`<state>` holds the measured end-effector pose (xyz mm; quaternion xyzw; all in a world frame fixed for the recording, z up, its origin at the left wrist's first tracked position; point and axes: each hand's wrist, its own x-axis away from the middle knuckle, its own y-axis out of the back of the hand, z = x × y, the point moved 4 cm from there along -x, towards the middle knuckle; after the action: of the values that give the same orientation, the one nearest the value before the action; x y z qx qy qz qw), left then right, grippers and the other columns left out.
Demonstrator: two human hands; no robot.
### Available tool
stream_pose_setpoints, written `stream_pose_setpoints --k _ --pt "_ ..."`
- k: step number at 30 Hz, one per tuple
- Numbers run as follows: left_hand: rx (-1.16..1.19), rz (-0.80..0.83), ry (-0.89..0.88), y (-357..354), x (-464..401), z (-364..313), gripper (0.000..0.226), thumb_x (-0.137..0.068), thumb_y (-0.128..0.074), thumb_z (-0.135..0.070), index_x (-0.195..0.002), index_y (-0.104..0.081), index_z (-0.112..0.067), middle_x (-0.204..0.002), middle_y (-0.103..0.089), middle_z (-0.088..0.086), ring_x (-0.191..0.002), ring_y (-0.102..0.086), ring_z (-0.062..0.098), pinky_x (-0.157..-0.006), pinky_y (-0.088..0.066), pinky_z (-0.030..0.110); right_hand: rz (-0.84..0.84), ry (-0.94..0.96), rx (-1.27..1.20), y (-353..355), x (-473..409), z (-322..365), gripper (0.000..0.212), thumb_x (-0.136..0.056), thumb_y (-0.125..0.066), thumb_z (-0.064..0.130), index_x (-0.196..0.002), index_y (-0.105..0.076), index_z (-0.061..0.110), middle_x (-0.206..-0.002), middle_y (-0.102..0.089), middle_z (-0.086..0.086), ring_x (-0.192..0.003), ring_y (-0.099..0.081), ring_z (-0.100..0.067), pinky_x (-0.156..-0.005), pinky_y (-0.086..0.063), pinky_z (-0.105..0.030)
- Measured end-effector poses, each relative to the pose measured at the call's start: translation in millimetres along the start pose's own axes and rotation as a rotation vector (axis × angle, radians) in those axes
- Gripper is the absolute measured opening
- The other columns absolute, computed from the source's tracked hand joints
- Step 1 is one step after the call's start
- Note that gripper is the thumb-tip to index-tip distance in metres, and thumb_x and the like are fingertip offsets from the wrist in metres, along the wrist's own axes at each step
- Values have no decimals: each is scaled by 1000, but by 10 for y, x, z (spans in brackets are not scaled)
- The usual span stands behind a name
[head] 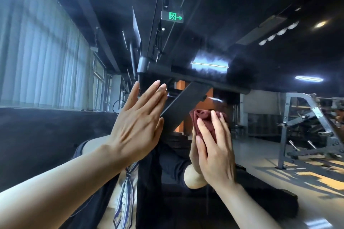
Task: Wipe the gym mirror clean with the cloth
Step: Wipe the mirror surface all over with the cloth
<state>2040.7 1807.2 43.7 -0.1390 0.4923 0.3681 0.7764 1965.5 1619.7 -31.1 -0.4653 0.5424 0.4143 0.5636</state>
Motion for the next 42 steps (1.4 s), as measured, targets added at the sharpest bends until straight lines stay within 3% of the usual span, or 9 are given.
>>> stream_pose_setpoints --k 5,8,12,16,22,25,28,33,42 --pt "77 -41 25 306 535 216 52 -97 -41 -25 -142 -51 -1 -152 -45 13 -148 -31 26 -121 -19 56 -122 -414 -19 -69 -417 33 50 -103 -38 42 -145 -53 18 -159 -30 -22 -147 -27 -41 -119 -25 -54" --pt "66 -32 189 472 930 562 49 -97 -40 -24 -137 -57 0 -145 -53 15 -142 -40 29 -121 -22 53 -128 -258 -54 -296 -644 667 49 -106 -34 36 -144 -53 11 -155 -36 -26 -145 -30 -45 -122 -18 -46" --pt "41 -66 464 674 1501 1122 53 -88 -47 -16 -138 -52 3 -138 -53 23 -129 -45 38 -118 -25 53 -56 -29 -147 -601 -621 1786 47 -106 -37 29 -144 -52 5 -155 -33 -32 -144 -27 -50 -120 -23 -56" --pt "12 -55 651 806 2019 1489 59 -82 -49 -14 -138 -46 2 -138 -50 24 -128 -44 40 -119 -20 49 62 223 -212 -802 -277 2901 47 -104 -40 28 -145 -52 9 -156 -35 -27 -146 -26 -46 -123 -17 -53" --pt "-19 113 693 773 2343 1498 66 -79 -36 -25 -136 -50 6 -137 -53 25 -126 -47 40 -117 -23 53 276 521 -290 -910 139 3446 69 -109 -2 33 -135 -63 14 -154 -44 -17 -145 -36 -38 -123 -21 -48" --pt "-7 137 696 692 2180 1300 66 -77 -37 -31 -133 -50 1 -134 -52 22 -122 -50 40 -116 -24 56 268 561 -310 -818 47 3095 70 -108 -5 32 -126 -69 13 -152 -47 -16 -143 -40 -37 -119 -30 -49" --pt "41 117 570 531 1793 922 60 -79 -40 -32 -134 -50 -9 -134 -53 17 -119 -52 40 -116 -22 60 232 522 -246 -656 -70 2393 57 -107 -13 26 -139 -60 16 -155 -42 -17 -145 -35 -39 -122 -24 -52" --pt "67 63 367 172 1060 113 52 -85 -52 -27 -133 -57 -7 -132 -57 17 -122 -47 32 -116 -14 67 132 355 -101 -353 -126 1131 44 -101 -52 17 -145 -54 18 -156 -39 -18 -146 -32 -40 -120 -27 -53" --pt "100 140 55 -383 313 -1246 57 -81 -58 -23 -136 -60 -5 -138 -58 11 -131 -43 26 -117 -15 66 49 -47 -16 277 198 -990 49 -107 -27 29 -145 -52 11 -157 -35 -23 -146 -30 -43 -117 -31 -57"
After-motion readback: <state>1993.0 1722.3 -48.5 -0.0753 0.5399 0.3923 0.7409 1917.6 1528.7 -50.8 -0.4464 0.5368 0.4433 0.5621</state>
